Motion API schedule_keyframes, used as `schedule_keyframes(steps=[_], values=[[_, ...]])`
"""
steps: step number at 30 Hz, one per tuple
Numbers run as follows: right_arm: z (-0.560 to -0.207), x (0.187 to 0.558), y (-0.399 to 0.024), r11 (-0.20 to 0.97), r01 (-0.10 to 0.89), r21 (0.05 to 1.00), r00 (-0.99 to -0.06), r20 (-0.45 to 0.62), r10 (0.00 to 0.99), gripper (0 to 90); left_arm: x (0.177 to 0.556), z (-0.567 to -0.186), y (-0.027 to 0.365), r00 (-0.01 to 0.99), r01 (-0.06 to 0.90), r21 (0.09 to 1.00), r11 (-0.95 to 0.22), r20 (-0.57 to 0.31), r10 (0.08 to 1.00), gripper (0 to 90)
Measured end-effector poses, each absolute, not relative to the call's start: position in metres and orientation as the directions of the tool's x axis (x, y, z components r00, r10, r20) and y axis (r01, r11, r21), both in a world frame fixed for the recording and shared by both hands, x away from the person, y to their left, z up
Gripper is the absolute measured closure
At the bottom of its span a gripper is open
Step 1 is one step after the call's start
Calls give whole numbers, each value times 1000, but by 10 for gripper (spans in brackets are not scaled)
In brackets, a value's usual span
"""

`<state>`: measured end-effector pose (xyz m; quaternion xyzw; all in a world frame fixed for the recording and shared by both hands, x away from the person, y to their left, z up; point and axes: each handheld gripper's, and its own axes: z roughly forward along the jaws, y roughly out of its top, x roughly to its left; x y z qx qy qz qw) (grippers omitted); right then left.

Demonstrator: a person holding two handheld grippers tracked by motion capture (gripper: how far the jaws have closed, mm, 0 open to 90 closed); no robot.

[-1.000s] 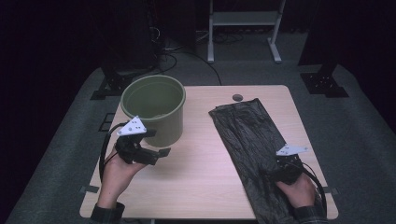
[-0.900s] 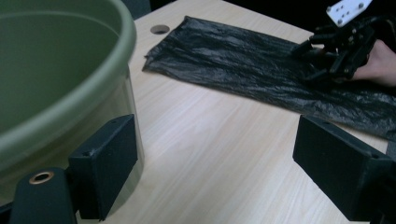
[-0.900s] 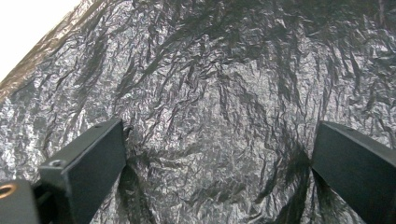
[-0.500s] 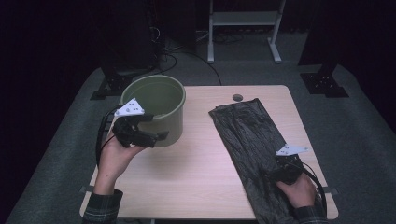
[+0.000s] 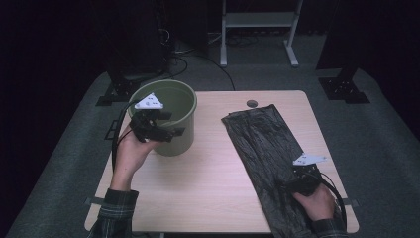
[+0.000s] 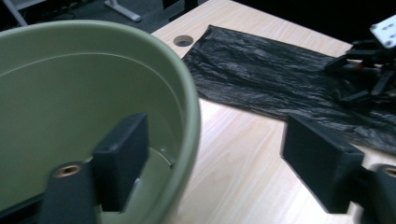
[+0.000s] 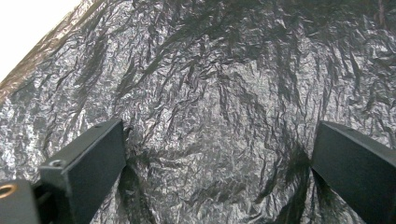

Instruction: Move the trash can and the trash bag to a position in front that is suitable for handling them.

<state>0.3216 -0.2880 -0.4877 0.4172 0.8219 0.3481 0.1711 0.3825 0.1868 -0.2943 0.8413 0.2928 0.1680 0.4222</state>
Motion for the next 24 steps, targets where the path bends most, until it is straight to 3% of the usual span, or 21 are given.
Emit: schedule_keyframes(steps=[21, 24], values=[[-488, 322, -288, 409, 567, 715, -593, 10, 805, 22, 395, -305, 182, 786, 331, 778, -534, 86, 613, 747], [-488, 322, -288, 409, 567, 715, -594, 9, 805, 22, 395, -304, 182, 789, 329, 777, -537, 86, 608, 757]])
